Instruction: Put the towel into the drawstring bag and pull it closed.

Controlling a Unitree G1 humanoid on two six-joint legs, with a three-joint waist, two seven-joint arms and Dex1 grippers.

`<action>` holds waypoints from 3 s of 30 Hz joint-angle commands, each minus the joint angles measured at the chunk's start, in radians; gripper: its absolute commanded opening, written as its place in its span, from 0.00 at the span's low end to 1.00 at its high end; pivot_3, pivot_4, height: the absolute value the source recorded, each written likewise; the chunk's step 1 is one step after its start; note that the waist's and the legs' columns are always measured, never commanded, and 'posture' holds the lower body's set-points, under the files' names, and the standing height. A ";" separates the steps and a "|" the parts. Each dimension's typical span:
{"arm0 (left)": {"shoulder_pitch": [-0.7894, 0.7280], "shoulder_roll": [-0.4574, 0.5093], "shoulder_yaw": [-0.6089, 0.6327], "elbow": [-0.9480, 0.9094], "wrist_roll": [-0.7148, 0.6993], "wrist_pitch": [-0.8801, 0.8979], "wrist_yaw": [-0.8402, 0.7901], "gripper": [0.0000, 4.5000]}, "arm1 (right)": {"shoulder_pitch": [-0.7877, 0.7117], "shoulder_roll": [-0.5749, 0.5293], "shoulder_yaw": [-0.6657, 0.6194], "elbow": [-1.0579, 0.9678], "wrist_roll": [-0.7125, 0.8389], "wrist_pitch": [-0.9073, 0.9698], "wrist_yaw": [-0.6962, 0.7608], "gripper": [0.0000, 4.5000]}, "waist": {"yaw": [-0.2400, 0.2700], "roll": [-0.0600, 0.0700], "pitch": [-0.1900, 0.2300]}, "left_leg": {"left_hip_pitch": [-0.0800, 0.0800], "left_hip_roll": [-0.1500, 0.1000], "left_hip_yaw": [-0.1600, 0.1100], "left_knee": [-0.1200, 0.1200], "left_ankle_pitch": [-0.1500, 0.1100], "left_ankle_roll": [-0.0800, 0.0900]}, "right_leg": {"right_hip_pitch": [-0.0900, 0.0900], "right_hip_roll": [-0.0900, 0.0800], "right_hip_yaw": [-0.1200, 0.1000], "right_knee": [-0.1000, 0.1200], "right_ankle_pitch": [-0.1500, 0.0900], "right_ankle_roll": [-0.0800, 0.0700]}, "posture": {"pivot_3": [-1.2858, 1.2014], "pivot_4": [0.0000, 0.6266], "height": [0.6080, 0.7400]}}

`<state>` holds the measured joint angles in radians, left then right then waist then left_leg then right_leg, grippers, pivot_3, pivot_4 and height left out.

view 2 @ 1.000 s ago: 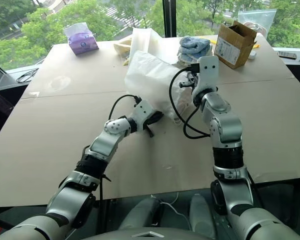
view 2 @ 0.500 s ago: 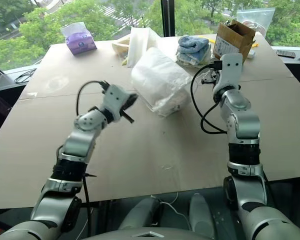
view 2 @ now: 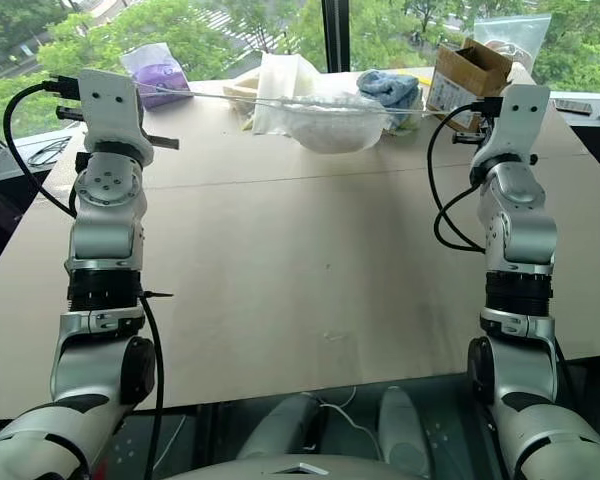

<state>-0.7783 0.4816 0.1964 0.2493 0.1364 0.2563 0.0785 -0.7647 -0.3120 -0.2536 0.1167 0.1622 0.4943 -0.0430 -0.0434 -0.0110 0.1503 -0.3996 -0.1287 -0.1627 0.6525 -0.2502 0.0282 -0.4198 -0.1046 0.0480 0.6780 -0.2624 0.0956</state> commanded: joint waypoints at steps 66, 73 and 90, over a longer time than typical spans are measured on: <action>0.675 0.382 -0.079 -0.207 -0.388 0.035 -1.038 0.64 | 0.640 -0.533 0.045 -0.193 0.373 -0.057 1.149 0.86 | 0.017 0.000 0.001 | 0.004 0.001 0.000 -0.001 -0.001 0.002 | 0.006 -0.002 -0.002 -0.006 0.000 0.000 | 0.52 0.24 1.00; 0.755 0.380 -0.066 -0.233 -0.384 -0.053 -1.033 0.64 | 0.542 -0.477 -0.001 0.019 0.253 -0.329 1.038 0.86 | 0.019 0.002 0.000 | 0.006 0.003 0.003 -0.002 -0.004 0.006 | 0.007 -0.002 0.000 -0.007 0.000 -0.001 | 0.52 0.24 1.00; 0.774 0.315 -0.043 -0.311 -0.424 -0.060 -1.021 0.64 | 0.674 -0.545 0.023 0.006 0.320 -0.330 1.296 0.86 | 0.033 0.006 0.003 | 0.004 0.006 0.004 -0.002 -0.005 0.008 | 0.008 0.001 -0.004 -0.015 0.005 -0.001 | 0.52 0.24 1.00</action>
<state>-0.0051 0.7921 0.1354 -0.0325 -0.2787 0.2143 -0.9338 -0.0949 -0.8604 -0.2102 0.1098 0.4935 0.2126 1.2377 -0.0102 -0.0052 0.1538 -0.3953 -0.1225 -0.1595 0.6508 -0.2551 0.0354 -0.4116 -0.1040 0.0433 0.6629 -0.2569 0.0941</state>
